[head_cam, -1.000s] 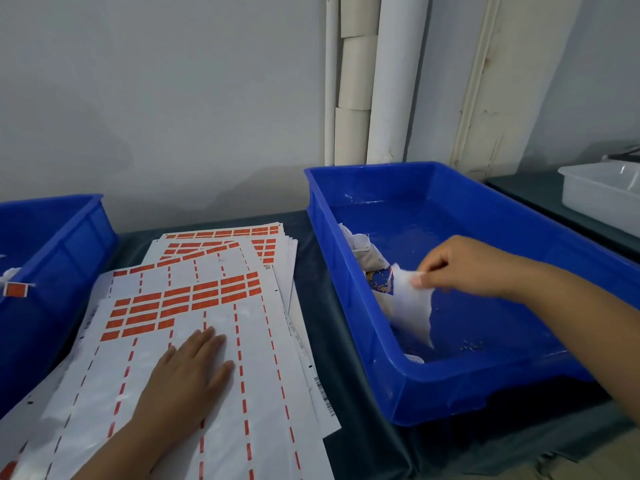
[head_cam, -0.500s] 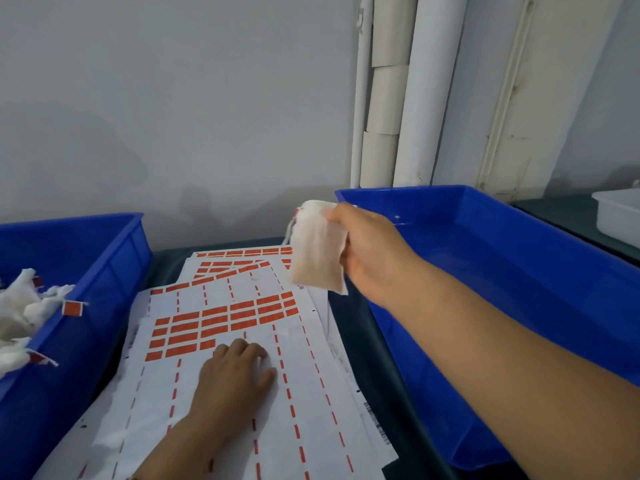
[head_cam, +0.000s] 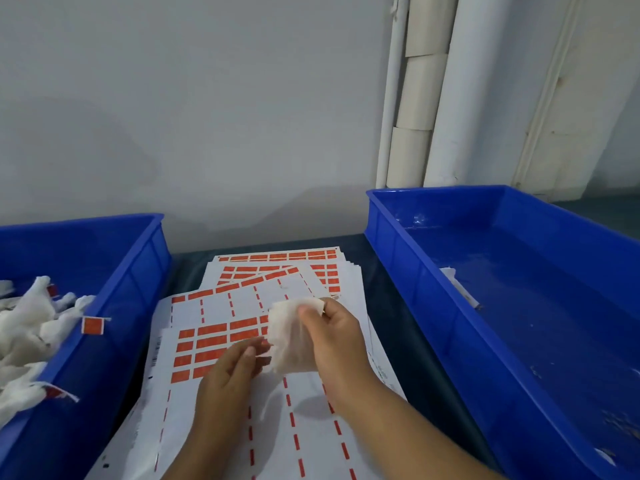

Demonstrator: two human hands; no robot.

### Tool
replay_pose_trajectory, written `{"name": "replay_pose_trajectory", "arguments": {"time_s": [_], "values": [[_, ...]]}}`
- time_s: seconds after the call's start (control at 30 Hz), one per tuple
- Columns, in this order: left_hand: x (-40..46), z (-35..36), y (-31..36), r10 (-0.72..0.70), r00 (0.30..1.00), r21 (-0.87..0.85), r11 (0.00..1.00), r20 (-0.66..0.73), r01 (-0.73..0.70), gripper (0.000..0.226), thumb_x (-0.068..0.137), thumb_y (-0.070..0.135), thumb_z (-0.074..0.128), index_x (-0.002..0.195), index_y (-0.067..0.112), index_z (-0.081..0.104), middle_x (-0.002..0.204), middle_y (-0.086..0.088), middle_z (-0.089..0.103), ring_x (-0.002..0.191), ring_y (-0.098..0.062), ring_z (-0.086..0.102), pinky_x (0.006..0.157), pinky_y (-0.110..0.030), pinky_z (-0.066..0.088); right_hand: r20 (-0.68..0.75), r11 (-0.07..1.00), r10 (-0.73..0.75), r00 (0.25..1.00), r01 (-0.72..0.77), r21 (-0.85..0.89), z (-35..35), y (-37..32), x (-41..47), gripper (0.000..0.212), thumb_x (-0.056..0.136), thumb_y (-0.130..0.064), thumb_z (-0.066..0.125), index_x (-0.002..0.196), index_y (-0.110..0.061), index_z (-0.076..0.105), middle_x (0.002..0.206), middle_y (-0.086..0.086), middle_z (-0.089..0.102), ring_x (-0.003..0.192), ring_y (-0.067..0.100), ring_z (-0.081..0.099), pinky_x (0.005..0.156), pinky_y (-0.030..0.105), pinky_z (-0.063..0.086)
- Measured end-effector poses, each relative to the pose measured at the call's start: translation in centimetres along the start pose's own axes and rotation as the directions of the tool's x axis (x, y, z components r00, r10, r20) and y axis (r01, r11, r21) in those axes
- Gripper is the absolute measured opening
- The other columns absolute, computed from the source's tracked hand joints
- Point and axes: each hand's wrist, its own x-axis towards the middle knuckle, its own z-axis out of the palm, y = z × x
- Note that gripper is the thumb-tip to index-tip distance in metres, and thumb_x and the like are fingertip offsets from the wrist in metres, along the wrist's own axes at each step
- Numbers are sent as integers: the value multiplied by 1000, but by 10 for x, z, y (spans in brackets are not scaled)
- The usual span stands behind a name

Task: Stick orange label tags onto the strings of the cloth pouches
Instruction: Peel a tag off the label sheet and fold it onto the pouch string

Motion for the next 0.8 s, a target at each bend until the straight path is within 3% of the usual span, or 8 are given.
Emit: {"name": "replay_pose_trajectory", "arguments": {"time_s": [0.07,0.13,0.2,0.27,0.4,0.53,0.67,0.8], "values": [[0,-5,5,36,998,-77,996,43,-32,28,87,54,33,110,48,47,118,22,53,98,-9,59,85,-27,46,2,999,-13,1000,13,-35,1,10,3,7,91,-35,55,85,-33,57,93,-24,58,88,7,58,65,13,47],[-3,-2,9,83,992,-37,996,96,-80,37,79,59,33,116,58,33,120,37,38,103,-4,53,92,-27,44,-6,1000,-3,1000,3,-25,4,20,4,6,91,-35,57,85,-33,59,92,-28,59,88,3,59,62,10,44],[-7,4,14,106,987,-23,994,125,-104,42,73,61,40,114,62,29,109,49,30,94,10,51,74,-8,46,-4,1000,13,1000,-13,-4,7,30,3,6,90,-37,58,84,-37,61,88,-33,62,85,-3,60,57,7,41],[-9,9,16,117,986,-31,993,115,-114,48,66,61,49,112,60,33,106,47,34,88,11,52,58,-1,43,14,1000,13,1000,-14,15,7,40,0,6,89,-39,58,84,-40,61,83,-41,61,81,-9,61,54,4,42],[-7,9,12,124,992,34,992,21,-125,41,62,53,57,98,58,40,96,39,47,82,3,58,56,-2,43,40,1000,-19,999,19,-3,3,50,2,3,89,-40,58,90,-38,61,89,-38,62,86,-5,61,57,5,46],[-3,3,7,215,976,144,968,-42,-207,14,70,46,61,77,51,50,72,32,57,80,14,54,57,3,39,40,995,-94,995,95,-19,1,53,5,6,91,-31,58,91,-30,64,94,-28,65,91,0,63,72,15,53],[-2,-1,5,249,968,146,959,-18,-244,19,80,34,62,71,49,53,71,45,54,86,23,47,66,7,34,40,975,-197,980,200,-101,-1,54,4,15,93,-22,54,83,-27,63,89,-28,64,88,-6,59,64,12,52],[-3,-2,5,245,969,139,960,-13,-241,18,76,34,65,71,47,55,70,34,57,82,20,50,62,6,36,2,960,-234,972,231,-156,-3,57,5,15,93,-21,54,82,-29,61,83,-34,61,87,-16,54,57,1,43]]}}
